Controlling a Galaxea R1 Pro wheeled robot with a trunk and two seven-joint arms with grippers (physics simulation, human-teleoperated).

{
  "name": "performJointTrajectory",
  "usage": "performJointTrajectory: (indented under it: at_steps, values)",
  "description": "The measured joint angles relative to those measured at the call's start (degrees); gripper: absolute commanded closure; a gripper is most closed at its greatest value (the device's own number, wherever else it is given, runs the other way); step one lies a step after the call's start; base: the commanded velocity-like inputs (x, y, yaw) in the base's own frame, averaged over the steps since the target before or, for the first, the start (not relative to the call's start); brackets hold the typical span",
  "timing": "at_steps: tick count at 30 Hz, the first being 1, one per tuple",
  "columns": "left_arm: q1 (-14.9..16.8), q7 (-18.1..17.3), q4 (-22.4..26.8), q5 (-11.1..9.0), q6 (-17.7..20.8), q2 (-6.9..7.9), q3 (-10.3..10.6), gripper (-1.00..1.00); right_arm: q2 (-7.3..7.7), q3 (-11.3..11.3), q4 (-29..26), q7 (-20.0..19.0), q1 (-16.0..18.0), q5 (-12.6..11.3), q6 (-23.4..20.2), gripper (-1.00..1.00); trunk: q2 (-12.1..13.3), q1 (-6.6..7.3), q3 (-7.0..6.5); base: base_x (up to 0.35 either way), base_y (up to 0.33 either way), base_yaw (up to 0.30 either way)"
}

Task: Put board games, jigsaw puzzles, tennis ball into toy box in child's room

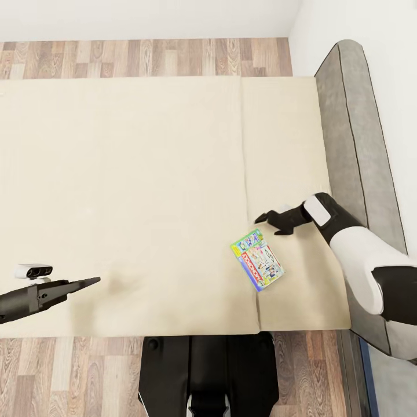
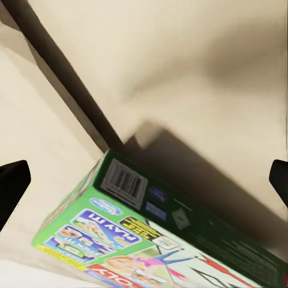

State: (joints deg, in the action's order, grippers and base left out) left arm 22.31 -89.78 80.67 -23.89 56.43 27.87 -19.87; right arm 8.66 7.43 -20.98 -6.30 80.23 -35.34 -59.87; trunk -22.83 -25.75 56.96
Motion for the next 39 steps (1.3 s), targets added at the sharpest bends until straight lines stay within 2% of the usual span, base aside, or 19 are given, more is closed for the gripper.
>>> performJointTrajectory:
  at_steps: [5, 8, 14, 25, 28, 33, 39]
  values:
    - [0.0, 0.0, 0.0, 0.06, 0.0, 0.0, 0.0, -1.0, 1.49, 0.53, -0.04, -4.09, -0.11, 0.05, -0.02, -1.0, 0.0, 0.0, 0.0, 0.0, 0.0, 0.0]
    - [-0.01, 0.0, 0.0, 0.09, 0.0, 0.0, 0.0, -1.0, 1.81, 1.1, -0.07, -5.17, -0.63, 0.08, -0.03, -1.0, 0.0, 0.0, 0.0, 0.0, 0.0, 0.0]
    - [-0.01, 0.0, 0.0, 0.18, 0.0, -0.01, 0.0, -1.0, 2.11, 2.54, -0.38, -6.12, -2.2, 0.08, -0.04, -1.0, 0.0, 0.0, 0.0, 0.0, 0.0, 0.0]
    - [-0.03, 0.01, 0.01, 0.27, 0.0, -0.02, -0.02, -1.0, 2.25, 3.24, -0.91, -6.33, -4.18, -0.24, -0.08, -1.0, -0.05, 0.03, -0.01, 0.0, 0.0, 0.0]
    - [-0.03, 0.01, 0.01, 0.28, -0.02, -0.02, -0.02, -1.0, 2.26, 4.26, -1.64, -6.23, -4.39, -0.4, -0.12, -1.0, -0.05, 0.04, -0.01, 0.0, 0.0, 0.0]
    - [-0.02, 0.0, 0.0, 0.29, -0.04, -0.03, -0.01, -1.0, 2.94, 7.79, -1.92, -7.21, -4.53, -2.15, -0.08, -1.0, -0.03, 0.02, -0.01, 0.0, 0.0, 0.0]
    - [-0.02, 0.0, 0.0, 0.31, -0.03, -0.02, -0.01, -1.0, 3.08, 9.23, -0.67, -10.49, -4.51, -0.34, -0.07, -1.0, -0.04, 0.02, -0.01, 0.0, 0.0, 0.0]
